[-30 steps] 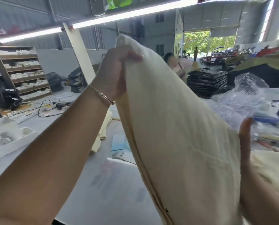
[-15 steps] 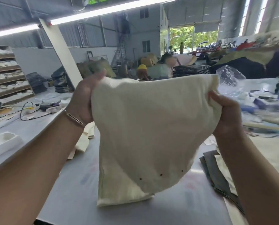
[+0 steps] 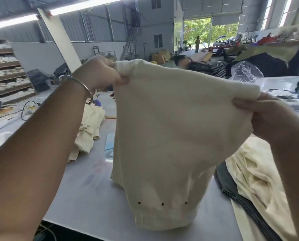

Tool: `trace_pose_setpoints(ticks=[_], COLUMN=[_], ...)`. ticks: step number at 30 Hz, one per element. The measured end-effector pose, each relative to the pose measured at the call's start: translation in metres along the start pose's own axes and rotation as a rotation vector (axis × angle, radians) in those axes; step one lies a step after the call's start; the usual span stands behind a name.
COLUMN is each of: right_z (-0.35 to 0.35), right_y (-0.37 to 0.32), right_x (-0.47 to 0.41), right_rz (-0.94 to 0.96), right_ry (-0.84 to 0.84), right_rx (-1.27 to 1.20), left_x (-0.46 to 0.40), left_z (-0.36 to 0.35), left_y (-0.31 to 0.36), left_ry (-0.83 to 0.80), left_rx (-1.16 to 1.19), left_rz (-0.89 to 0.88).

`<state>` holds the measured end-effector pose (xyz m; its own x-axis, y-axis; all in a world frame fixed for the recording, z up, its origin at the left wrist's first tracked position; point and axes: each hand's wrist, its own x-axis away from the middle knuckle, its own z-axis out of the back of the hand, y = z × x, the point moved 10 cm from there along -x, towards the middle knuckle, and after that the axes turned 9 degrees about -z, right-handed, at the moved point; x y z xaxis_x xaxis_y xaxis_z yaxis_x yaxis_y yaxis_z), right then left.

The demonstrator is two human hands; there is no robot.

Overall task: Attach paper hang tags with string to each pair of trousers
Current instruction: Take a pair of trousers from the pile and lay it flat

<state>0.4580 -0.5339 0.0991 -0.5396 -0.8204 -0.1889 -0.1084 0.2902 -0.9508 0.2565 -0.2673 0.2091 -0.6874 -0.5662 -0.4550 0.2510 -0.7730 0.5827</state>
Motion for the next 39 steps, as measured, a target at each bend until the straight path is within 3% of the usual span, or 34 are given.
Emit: trace_pose_setpoints(ticks=[2, 4, 6, 8, 10, 11, 12, 14, 16, 18, 20, 23, 25, 28, 31, 33, 34, 37, 39], right_z=[-0.017, -0.028, -0.025, -0.015, -0.010, -0.012, -0.017, -0.031, -0.041, -0.033, -0.004, 0.051, 0.068, 0.034, -0.014, -0.043, -0.056, -0.095, -0.119], right_y=[0.016, 0.031, 0.038, 0.029, 0.015, 0.008, 0.002, -0.013, -0.028, -0.039, -0.044, -0.055, -0.068, -0.072, -0.039, -0.011, 0.004, 0.074, 0.151], right_x=[0.003, 0.004, 0.001, -0.002, -0.007, -0.010, -0.013, -0.018, -0.018, -0.014, -0.010, 0.001, 0.023, 0.052, 0.047, 0.035, 0.028, 0.002, -0.025], right_rz=[-0.061, -0.120, -0.120, -0.056, 0.011, 0.030, 0.041, 0.059, 0.085, 0.114, 0.123, 0.050, 0.102, 0.466, 0.607, 0.664, 0.695, 0.720, 0.553], right_ry=[-0.089, -0.098, -0.016, 0.104, 0.163, 0.155, 0.129, 0.031, -0.062, -0.044, 0.154, 0.672, 1.008, 1.158, 1.127, 1.051, 1.007, 0.759, 0.451], right_rx=[-0.055, -0.085, -0.098, -0.114, -0.093, -0.079, -0.060, -0.001, 0.040, 0.074, 0.272, 0.876, 1.049, 1.041, 1.229, 1.325, 1.352, 1.430, 1.540], left_x=[-0.001, 0.007, 0.012, 0.011, 0.007, 0.007, 0.011, 0.023, 0.033, 0.026, 0.022, 0.031, 0.028, 0.016, 0.012, 0.005, 0.005, 0.030, 0.073], left_z=[-0.002, -0.015, -0.026, -0.021, 0.006, 0.014, 0.007, -0.035, -0.083, -0.108, -0.129, -0.168, -0.180, -0.179, -0.171, -0.162, -0.159, -0.155, -0.158], left_y=[0.008, 0.008, 0.000, -0.013, -0.017, -0.003, 0.019, 0.061, 0.083, 0.087, 0.088, 0.094, 0.095, 0.067, 0.002, -0.083, -0.123, -0.251, -0.332], left_ry=[0.072, 0.013, -0.090, -0.156, -0.104, -0.039, -0.032, -0.194, -0.390, -0.456, -0.563, -0.712, -0.646, -0.485, -0.329, -0.151, -0.149, -0.273, -0.370], left_rx=[0.010, 0.359, 0.529, 0.270, -0.367, -0.522, -0.508, -0.369, -0.404, -0.373, -0.111, 0.421, 0.651, 0.972, 1.163, 0.905, 0.738, 0.270, 0.136], left_rz=[-0.151, -0.199, -0.156, -0.065, -0.032, -0.086, -0.198, -0.404, -0.470, -0.442, -0.365, -0.178, -0.132, -0.047, 0.117, 0.282, 0.354, 0.528, 0.632])
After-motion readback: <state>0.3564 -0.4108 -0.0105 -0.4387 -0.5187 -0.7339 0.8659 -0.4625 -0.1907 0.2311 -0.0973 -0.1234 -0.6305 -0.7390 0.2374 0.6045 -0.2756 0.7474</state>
